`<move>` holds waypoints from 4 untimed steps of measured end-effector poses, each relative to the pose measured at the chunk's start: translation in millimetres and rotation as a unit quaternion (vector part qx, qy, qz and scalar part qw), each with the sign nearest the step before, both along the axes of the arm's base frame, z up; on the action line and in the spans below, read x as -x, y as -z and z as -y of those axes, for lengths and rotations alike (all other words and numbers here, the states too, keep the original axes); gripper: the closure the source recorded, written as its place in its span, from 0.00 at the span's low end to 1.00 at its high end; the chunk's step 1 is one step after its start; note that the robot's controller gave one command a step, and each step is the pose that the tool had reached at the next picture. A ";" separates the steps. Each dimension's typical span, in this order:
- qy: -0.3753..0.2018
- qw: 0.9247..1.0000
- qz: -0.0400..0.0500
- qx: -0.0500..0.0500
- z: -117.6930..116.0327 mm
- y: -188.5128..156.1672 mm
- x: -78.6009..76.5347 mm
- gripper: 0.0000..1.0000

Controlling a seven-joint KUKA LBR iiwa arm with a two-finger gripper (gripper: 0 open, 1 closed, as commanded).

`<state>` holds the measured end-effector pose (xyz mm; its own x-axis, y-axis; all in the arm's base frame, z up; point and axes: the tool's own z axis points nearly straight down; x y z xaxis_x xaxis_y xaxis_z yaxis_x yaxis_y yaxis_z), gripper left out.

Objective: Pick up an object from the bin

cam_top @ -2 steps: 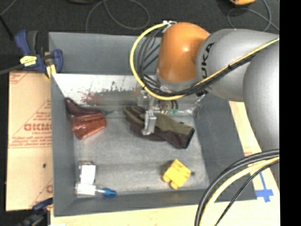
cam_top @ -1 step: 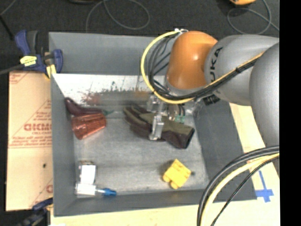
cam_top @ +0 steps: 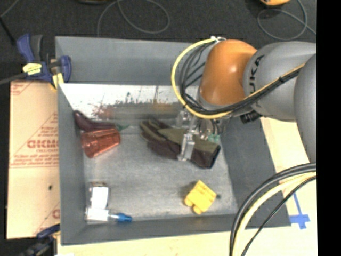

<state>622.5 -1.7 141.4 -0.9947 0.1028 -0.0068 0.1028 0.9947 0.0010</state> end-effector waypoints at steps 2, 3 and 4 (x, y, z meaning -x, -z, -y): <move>0.132 0.991 0.003 -0.002 11.6 49.3 2.1 0.00; 0.141 0.990 0.006 -0.002 18.1 67.7 -3.1 1.00; 0.141 0.990 0.006 -0.002 18.1 67.7 -3.1 1.00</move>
Offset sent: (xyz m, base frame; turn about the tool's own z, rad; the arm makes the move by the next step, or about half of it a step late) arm -0.0069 -0.0154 -0.0714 0.3101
